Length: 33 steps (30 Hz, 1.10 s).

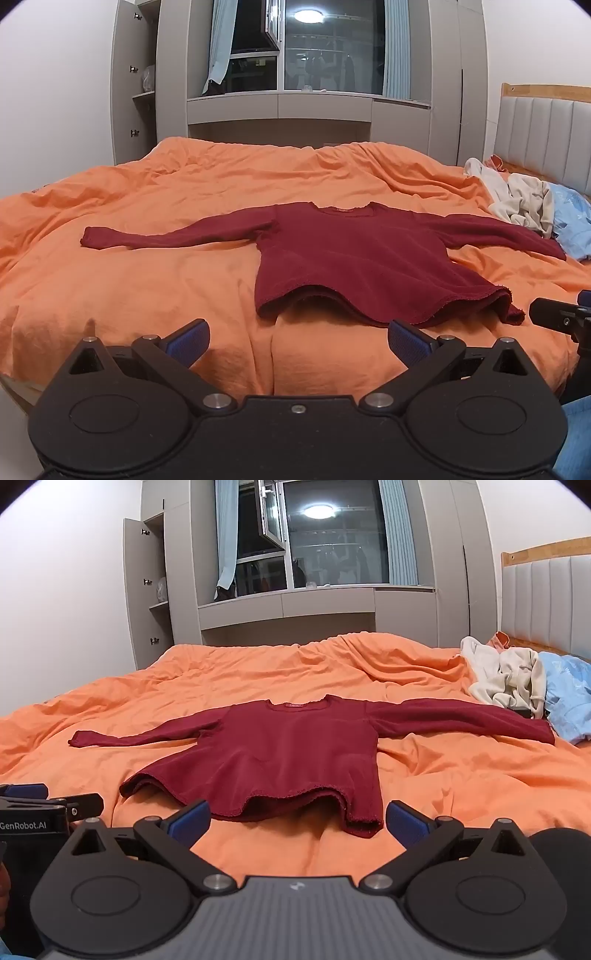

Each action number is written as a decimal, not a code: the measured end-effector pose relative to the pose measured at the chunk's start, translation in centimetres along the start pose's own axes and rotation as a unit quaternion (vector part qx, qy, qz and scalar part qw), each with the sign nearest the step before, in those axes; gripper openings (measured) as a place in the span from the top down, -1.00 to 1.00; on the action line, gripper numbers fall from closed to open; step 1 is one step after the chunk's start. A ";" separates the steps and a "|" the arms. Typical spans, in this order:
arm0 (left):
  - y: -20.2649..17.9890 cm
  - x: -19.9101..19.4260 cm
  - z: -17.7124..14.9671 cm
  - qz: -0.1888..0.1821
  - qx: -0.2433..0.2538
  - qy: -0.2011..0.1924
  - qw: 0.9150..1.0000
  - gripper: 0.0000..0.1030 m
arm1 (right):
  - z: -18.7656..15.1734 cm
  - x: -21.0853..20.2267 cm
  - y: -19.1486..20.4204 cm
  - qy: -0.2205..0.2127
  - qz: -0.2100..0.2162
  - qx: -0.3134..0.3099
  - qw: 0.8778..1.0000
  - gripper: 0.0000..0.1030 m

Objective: Fold small clothes

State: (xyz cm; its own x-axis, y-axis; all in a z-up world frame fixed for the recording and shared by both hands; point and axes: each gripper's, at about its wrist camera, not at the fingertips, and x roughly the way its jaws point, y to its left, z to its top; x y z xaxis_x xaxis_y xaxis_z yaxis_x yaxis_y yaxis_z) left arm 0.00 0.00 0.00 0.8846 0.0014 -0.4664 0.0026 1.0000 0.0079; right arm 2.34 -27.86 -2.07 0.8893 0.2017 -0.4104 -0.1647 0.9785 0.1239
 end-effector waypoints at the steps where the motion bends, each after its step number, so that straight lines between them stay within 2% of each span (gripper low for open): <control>1: 0.0 0.0 0.0 0.001 0.000 -0.001 1.000 -0.99 | 0.0 0.0 0.0 0.000 0.000 0.001 1.000 -1.00; 13: 0.5 0.6 -0.2 -0.011 -0.001 0.004 1.000 -0.99 | 0.0 0.2 -0.1 0.002 0.002 0.006 1.000 -1.00; 33: 0.2 0.7 -0.3 -0.009 -0.003 0.008 1.000 -0.99 | -0.6 0.8 -0.3 0.009 -0.002 0.012 1.000 -1.00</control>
State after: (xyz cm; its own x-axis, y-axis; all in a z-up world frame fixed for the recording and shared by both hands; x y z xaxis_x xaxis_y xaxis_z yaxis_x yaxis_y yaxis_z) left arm 0.49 0.24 -0.63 0.8765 -0.0159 -0.4811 0.0146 0.9999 -0.0063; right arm 2.84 -27.93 -3.01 0.8823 0.1990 -0.4265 -0.1510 0.9780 0.1438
